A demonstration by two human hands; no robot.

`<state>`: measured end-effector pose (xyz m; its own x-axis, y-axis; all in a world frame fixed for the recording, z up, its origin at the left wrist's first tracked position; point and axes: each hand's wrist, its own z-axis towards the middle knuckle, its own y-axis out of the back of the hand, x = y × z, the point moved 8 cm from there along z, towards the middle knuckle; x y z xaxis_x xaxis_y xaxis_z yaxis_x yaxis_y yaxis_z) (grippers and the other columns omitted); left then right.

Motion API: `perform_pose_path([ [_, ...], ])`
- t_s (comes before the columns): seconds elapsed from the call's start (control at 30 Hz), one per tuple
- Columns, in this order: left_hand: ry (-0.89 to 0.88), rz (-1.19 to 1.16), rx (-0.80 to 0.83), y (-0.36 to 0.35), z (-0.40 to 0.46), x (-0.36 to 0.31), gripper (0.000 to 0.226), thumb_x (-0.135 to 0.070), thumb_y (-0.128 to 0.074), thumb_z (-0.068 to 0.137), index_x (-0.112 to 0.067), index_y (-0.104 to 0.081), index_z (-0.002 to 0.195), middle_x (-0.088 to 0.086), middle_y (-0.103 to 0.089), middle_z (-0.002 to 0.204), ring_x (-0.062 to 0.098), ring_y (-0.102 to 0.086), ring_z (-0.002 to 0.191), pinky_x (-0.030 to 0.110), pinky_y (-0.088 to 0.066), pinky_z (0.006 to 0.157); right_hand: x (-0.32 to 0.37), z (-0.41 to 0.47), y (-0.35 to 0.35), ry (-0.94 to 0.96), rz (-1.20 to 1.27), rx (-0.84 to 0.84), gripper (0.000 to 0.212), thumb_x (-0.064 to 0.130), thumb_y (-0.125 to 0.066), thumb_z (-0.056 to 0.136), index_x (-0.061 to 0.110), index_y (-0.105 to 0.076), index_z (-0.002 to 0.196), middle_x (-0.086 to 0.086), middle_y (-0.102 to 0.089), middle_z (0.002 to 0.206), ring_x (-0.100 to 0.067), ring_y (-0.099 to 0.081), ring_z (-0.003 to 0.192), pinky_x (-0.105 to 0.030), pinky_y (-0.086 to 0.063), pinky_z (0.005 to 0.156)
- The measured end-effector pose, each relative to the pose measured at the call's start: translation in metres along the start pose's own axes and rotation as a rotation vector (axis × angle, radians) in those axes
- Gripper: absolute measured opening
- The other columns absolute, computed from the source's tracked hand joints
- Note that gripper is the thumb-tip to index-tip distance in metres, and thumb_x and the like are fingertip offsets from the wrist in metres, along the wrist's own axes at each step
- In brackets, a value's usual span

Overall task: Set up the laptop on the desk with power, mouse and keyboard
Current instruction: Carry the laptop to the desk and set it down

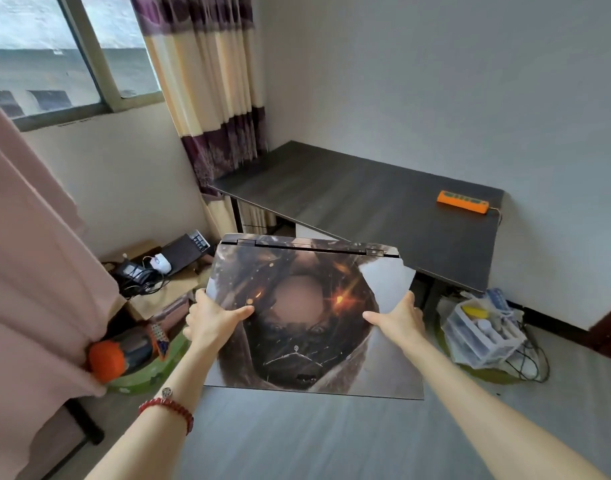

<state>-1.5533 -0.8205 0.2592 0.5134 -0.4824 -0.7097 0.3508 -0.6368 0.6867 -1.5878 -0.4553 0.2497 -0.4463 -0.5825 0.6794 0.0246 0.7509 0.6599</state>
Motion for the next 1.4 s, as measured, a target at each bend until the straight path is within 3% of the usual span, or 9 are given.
perform_pose_path([
  [0.3,-0.082,-0.059,0.109,-0.112,0.197,-0.133,0.089,-0.045,-0.081,0.062,-0.008,-0.034,0.128,0.016,-0.051,0.128,0.037,-0.049,0.116,0.055,-0.041,0.098,0.090,0.219,-0.002,-0.049,0.043,-0.072,0.096,0.037,-0.074,0.071,0.013,-0.014,0.141,-0.021,-0.033,0.141,-0.039,-0.042,0.123,-0.053,-0.041,0.098],
  [0.67,-0.001,-0.047,0.201,-0.233,0.400,-0.258,0.090,-0.047,-0.080,0.063,-0.009,-0.034,0.129,0.016,-0.051,0.127,0.037,-0.050,0.114,0.053,-0.043,0.097,0.172,0.457,-0.017,-0.179,0.088,-0.021,0.089,0.038,-0.069,0.077,0.012,-0.014,0.142,-0.020,-0.034,0.143,-0.039,-0.041,0.125,-0.052,-0.040,0.101],
  [1.1,-0.080,0.155,0.483,-0.442,0.652,-0.390,0.102,-0.042,-0.083,0.061,-0.008,-0.027,0.139,0.022,-0.046,0.134,0.041,-0.040,0.125,0.052,-0.036,0.102,0.196,0.698,-0.050,-0.541,0.212,-0.189,0.067,0.032,-0.061,0.083,0.012,-0.026,0.136,-0.018,-0.041,0.138,-0.038,-0.045,0.121,-0.047,-0.043,0.095],
  [1.4,-0.141,0.220,0.601,-0.553,0.722,-0.442,0.096,-0.038,-0.080,0.066,-0.007,-0.026,0.139,0.022,-0.043,0.135,0.042,-0.037,0.126,0.057,-0.036,0.102,0.179,0.794,-0.052,-0.685,0.240,-0.253,0.057,0.023,-0.057,0.085,0.015,-0.028,0.134,-0.018,-0.044,0.133,-0.037,-0.047,0.115,-0.048,-0.045,0.093],
])
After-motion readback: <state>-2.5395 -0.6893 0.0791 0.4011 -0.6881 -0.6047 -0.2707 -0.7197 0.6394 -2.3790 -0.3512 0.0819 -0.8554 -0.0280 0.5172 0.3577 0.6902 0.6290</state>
